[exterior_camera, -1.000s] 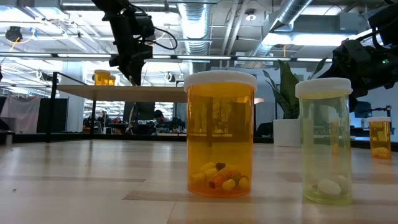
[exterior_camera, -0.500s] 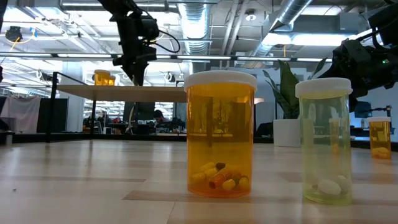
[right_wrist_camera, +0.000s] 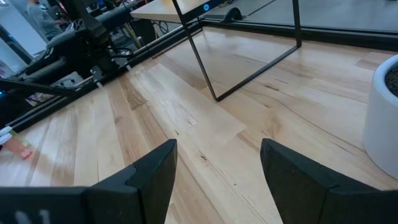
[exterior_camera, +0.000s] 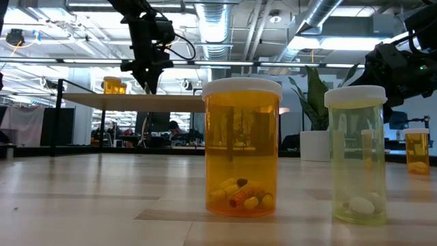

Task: Pick and place medicine bottles onto shelf by color
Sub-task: Put the top yellow pill bottle on the shelf

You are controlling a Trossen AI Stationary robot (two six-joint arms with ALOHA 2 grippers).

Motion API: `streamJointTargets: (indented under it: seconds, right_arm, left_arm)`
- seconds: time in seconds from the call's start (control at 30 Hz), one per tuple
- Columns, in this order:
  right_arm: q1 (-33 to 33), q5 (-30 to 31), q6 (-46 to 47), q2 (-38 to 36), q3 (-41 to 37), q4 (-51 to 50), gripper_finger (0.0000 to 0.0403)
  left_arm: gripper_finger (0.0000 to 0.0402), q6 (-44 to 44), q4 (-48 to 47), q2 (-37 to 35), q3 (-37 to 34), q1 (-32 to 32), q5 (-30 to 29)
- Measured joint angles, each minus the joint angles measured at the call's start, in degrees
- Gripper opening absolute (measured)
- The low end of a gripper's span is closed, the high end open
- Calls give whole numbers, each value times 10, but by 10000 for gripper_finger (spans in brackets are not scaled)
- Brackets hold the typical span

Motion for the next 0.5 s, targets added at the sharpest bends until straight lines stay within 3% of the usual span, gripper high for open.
streamJointTargets:
  seconds: [0.27, 0.5]
  right_arm:
    - [0, 0, 0, 0, 0, 0, 256]
    - [0, 0, 0, 0, 0, 0, 256]
  left_arm:
    - [103, 1, 6, -12, -8, -14, -22]
    - [103, -6, 68, -78, -73, -14, -14]
